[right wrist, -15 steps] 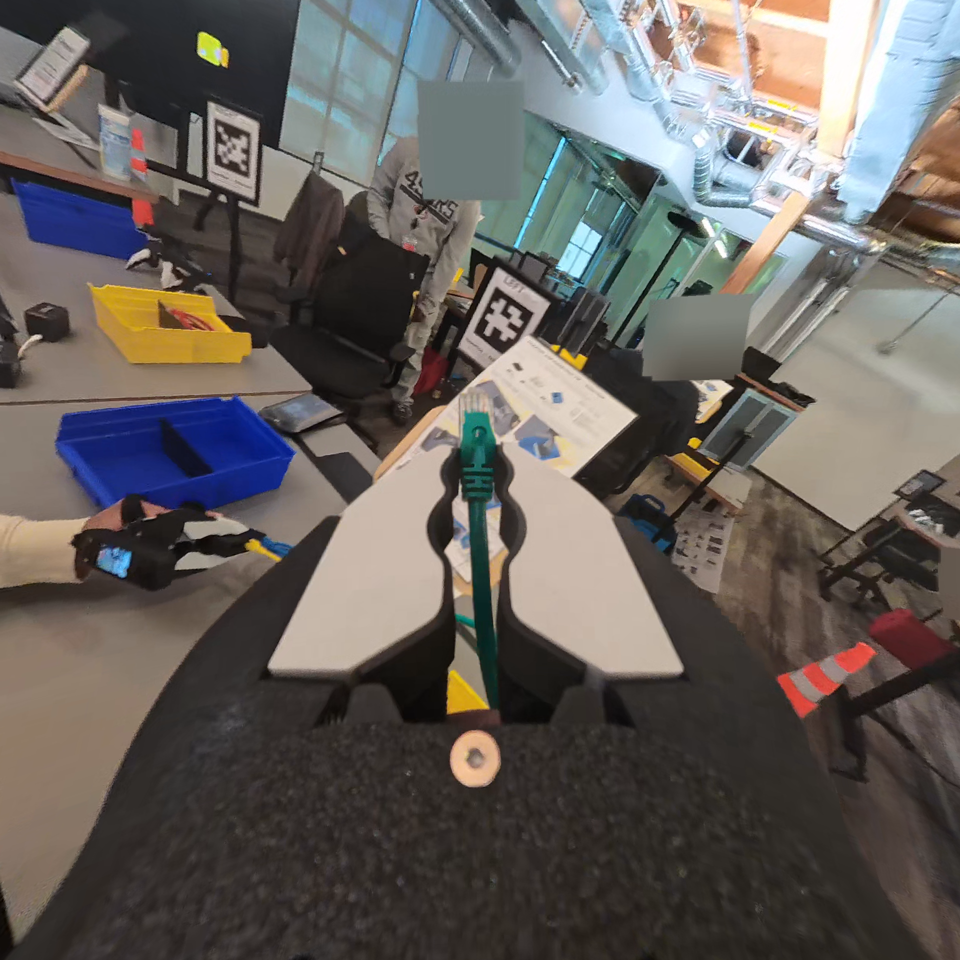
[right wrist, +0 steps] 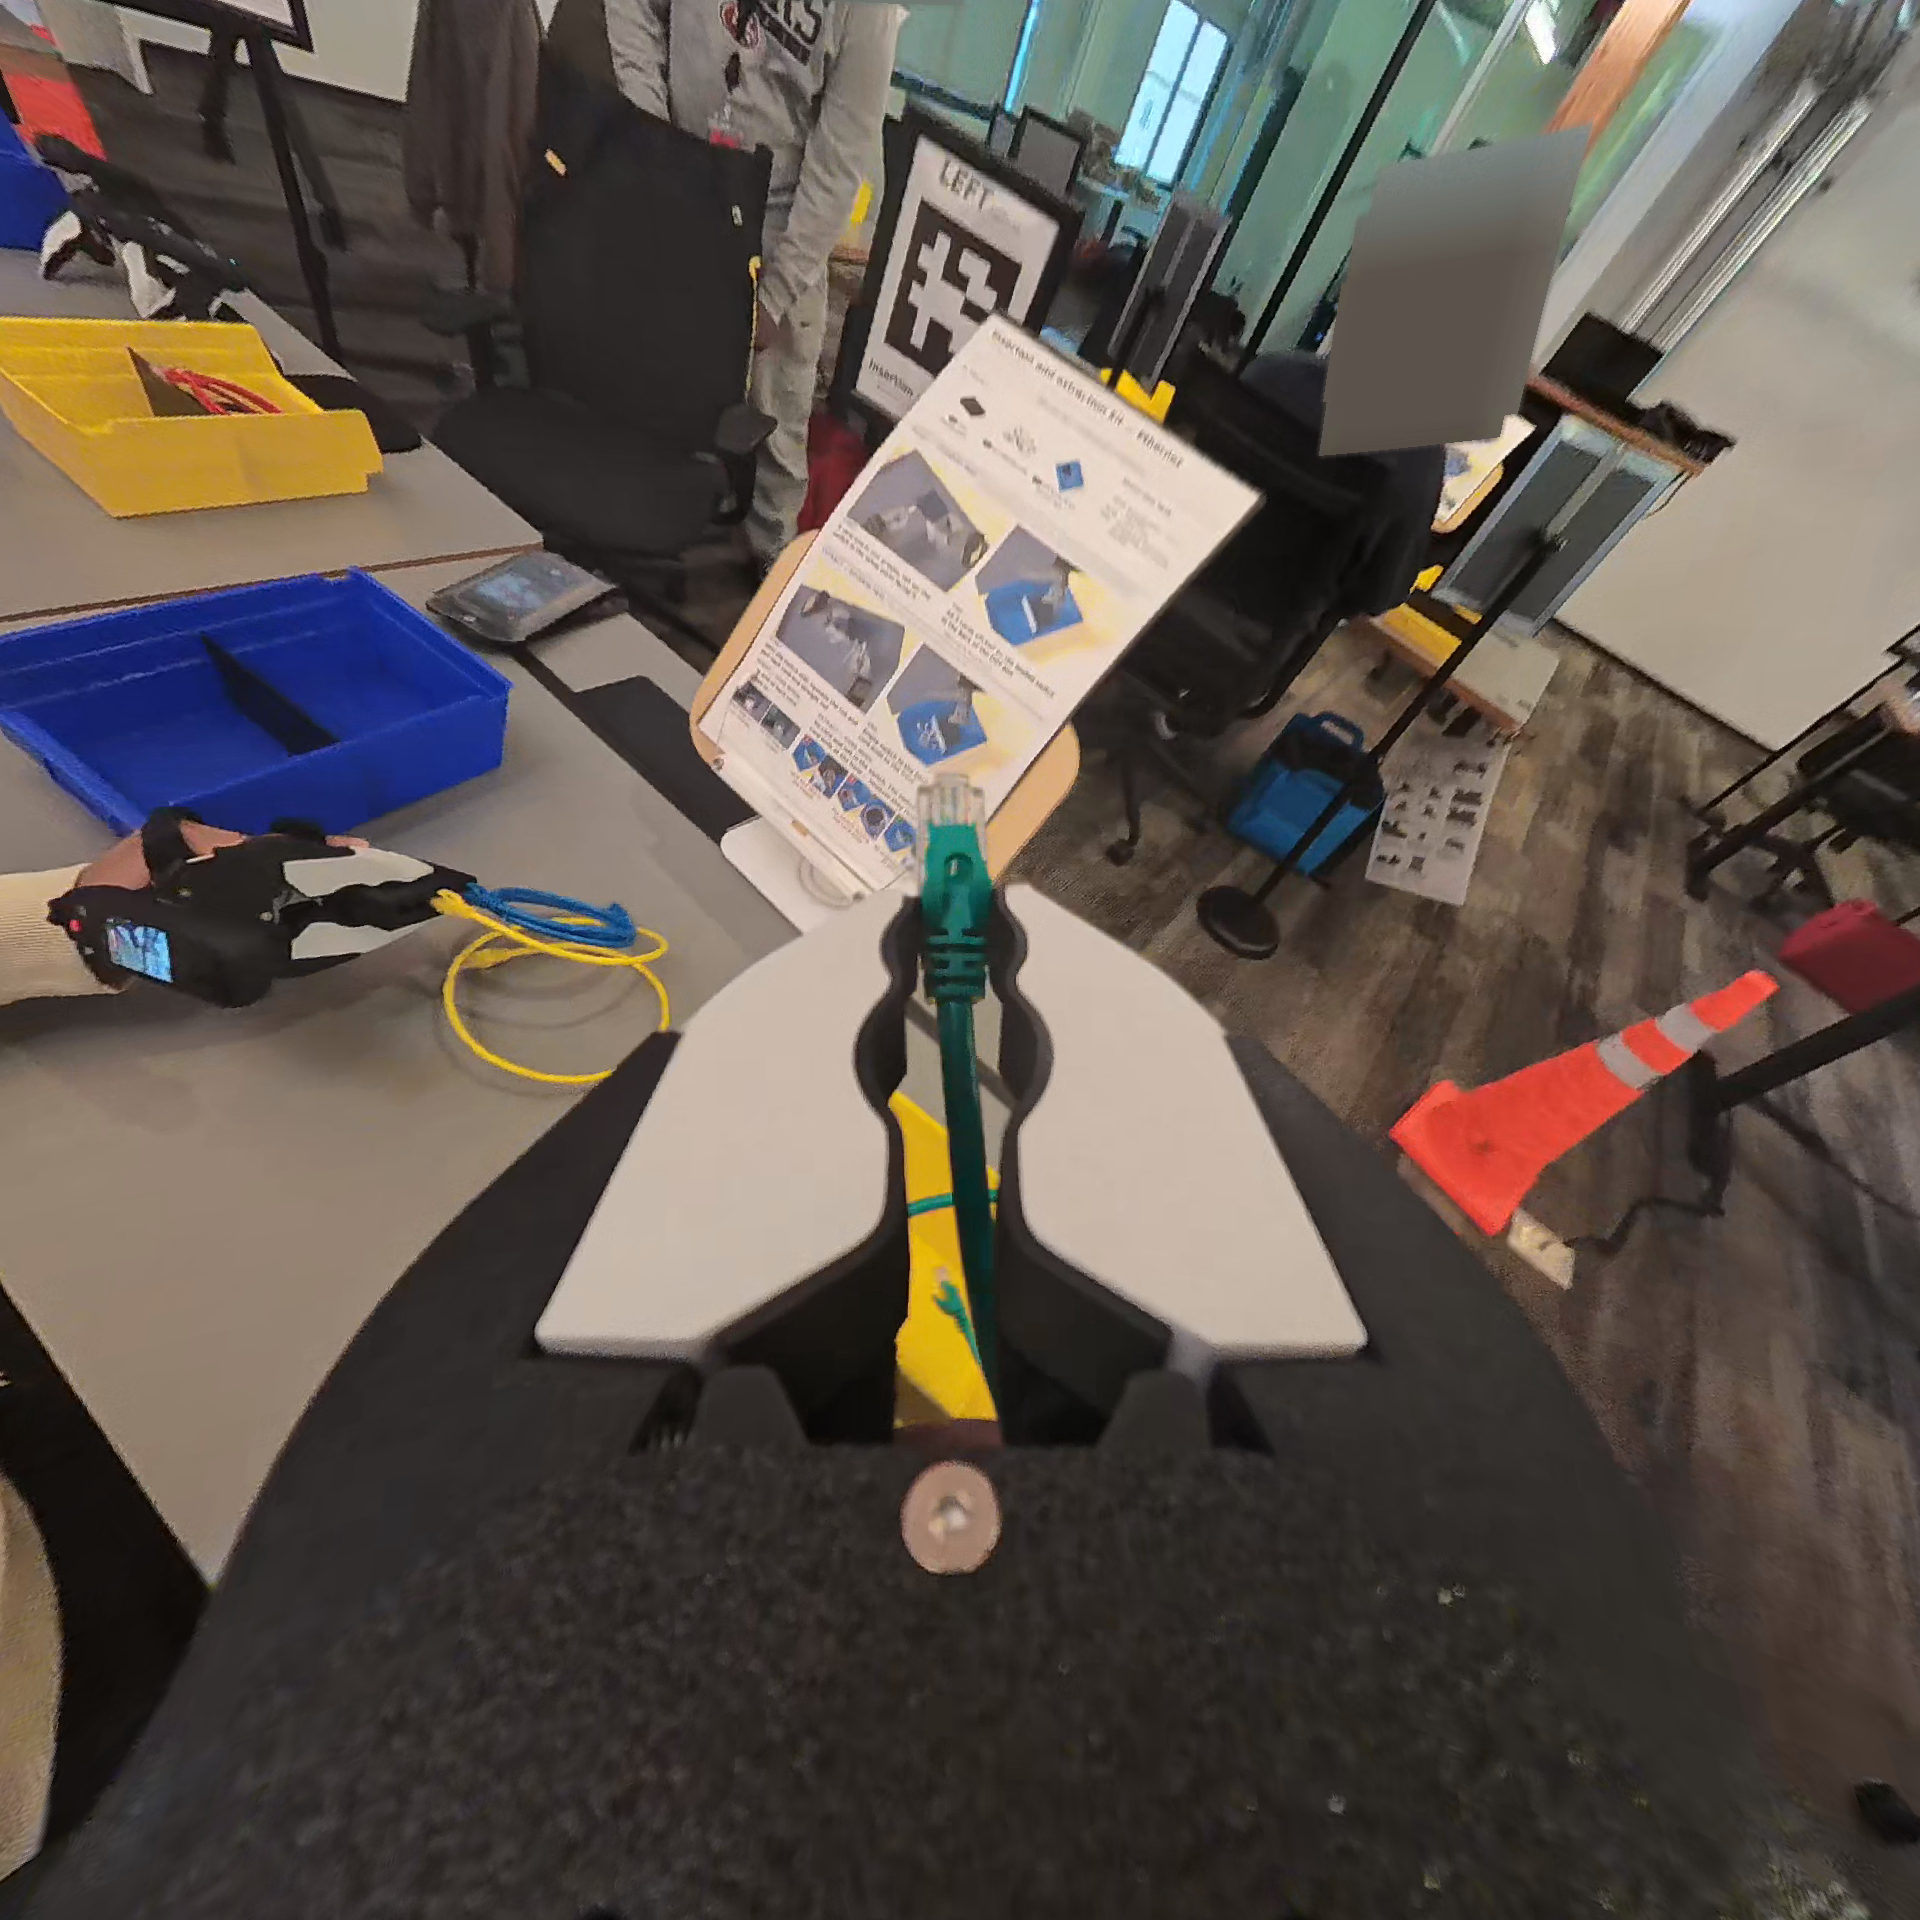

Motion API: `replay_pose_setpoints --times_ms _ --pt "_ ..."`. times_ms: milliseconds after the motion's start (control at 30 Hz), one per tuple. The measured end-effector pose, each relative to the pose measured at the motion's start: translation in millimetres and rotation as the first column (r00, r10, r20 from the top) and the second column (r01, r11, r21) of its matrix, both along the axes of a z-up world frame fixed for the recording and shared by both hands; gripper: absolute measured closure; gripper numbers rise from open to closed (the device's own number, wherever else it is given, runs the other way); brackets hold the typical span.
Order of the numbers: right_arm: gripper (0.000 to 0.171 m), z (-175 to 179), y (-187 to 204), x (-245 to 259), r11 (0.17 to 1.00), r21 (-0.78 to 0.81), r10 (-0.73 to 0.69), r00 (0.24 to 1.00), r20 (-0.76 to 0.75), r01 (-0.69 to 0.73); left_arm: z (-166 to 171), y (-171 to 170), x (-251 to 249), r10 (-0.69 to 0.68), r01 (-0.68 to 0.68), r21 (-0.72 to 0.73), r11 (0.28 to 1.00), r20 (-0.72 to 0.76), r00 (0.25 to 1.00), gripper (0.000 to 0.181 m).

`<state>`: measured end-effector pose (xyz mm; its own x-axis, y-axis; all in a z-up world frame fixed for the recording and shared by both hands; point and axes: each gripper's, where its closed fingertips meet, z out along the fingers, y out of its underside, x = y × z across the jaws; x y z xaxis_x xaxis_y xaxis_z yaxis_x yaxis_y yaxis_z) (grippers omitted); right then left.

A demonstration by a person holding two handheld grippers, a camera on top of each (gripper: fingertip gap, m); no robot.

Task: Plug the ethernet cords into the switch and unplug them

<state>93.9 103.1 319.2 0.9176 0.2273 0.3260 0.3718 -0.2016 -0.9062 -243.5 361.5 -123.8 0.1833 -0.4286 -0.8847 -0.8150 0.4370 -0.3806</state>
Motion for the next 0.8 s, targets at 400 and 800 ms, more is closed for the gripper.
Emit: replay_pose_setpoints --times_ms 400,800 --pt "0.158 -113.0 31.3 8.5 0.985 -0.152 0.067 0.993 -0.093 -0.081 -5.9 -8.8 7.3 -0.028 0.029 0.013 1.000 -0.035 0.999 0.152" --pt "0.158 -225.5 38.0 5.1 0.969 -0.213 0.148 0.984 0.101 -0.123 -8.4 -8.9 8.5 -0.038 0.039 0.019 0.999 -0.043 0.998 0.151"
